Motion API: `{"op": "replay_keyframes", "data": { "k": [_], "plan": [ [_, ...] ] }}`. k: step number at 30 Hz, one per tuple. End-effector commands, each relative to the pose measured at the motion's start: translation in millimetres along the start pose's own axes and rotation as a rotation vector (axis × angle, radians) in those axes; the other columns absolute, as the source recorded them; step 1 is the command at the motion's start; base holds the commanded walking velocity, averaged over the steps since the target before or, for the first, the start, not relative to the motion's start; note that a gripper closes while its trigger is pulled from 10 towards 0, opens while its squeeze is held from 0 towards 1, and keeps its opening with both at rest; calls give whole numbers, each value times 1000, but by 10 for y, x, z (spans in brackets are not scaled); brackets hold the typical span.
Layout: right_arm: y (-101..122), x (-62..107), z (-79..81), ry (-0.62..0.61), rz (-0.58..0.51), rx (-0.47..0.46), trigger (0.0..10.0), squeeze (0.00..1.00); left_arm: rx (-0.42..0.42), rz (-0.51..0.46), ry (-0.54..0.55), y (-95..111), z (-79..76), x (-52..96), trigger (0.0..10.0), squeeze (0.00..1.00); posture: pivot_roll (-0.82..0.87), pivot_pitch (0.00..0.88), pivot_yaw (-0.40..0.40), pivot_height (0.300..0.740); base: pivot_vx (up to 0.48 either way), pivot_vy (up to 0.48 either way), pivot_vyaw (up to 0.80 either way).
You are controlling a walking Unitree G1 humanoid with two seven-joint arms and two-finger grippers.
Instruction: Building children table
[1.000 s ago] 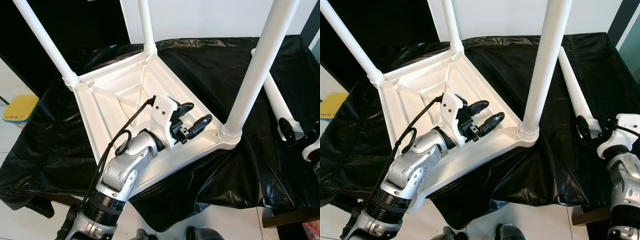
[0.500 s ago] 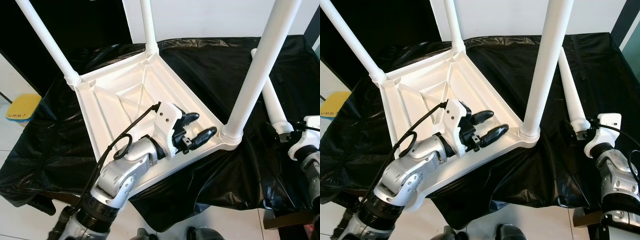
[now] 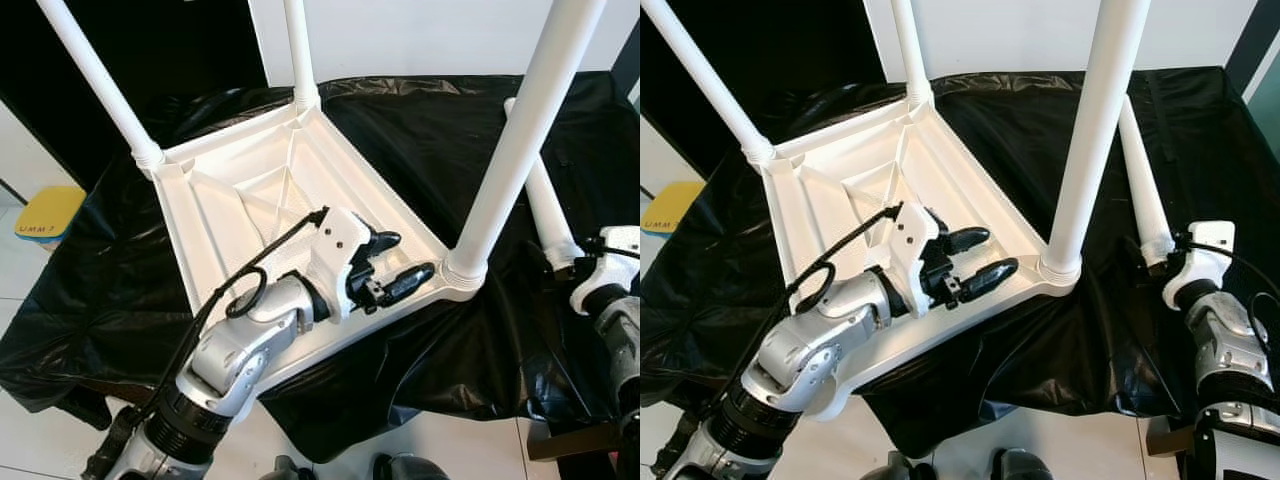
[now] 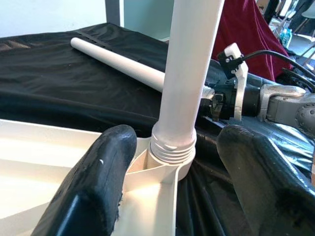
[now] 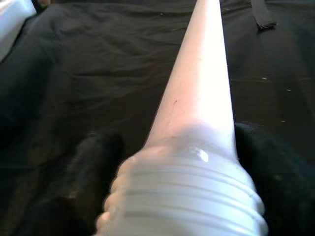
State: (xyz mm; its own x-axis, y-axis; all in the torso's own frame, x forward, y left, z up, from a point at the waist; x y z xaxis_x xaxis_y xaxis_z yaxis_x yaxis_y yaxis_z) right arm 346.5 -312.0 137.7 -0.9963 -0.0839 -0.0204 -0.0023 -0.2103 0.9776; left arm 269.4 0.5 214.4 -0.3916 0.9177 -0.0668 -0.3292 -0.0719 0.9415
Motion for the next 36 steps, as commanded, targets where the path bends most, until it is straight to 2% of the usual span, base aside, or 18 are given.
{"op": "replay_keyframes", "data": {
  "k": [1,7,12,13,21,33,34,36],
  "plan": [
    [-219,32,17,-8,68,-29,0,0,-6,-35,-173,49,-150,25,10000,0,-149,117,68,740,0,0,0],
    [-358,49,76,-26,77,-50,0,0,-9,-30,-155,57,-123,31,10000,0,-145,118,60,740,0,0,0],
    [-532,99,144,-87,77,-44,0,0,-11,-27,-137,58,-97,30,10000,0,-143,115,56,740,0,0,0],
    [-573,113,168,-102,75,-50,10000,0,-14,-25,-129,58,-85,27,10000,0,-144,116,56,740,0,0,0],
    [-673,150,249,-158,62,-62,10000,0,-18,-31,-104,66,-42,-3,10000,0,-161,109,54,740,0,0,0],
    [-727,177,366,-149,66,-73,10000,0,-8,-40,-98,70,-24,-45,10000,0,-181,89,39,740,0,0,0],
    [-723,185,364,-152,64,-64,10000,1000,-8,-41,-97,72,-22,-45,10000,0,-182,87,38,740,0,0,0],
    [-713,200,355,-170,61,-47,10000,1000,-6,-43,-94,72,-18,-42,10000,0,-182,84,37,740,0,0,0]
  ]
}}
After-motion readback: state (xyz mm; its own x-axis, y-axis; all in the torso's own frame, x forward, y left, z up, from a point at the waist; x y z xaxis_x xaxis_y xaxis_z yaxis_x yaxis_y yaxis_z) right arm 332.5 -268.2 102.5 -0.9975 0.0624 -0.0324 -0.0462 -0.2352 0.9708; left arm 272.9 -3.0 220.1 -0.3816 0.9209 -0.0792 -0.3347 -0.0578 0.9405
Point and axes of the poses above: a point about 5 cm out from each wrist's last joint towards the gripper, its own x axis pointing back from the gripper into the wrist, its own y axis along the axis of the wrist's last joint, z = x × y, the point moved 3 cm from there along -x, pointing out of the wrist towards the gripper, and after that the axes turned 15 degrees about -x, right-handed, at the moved point
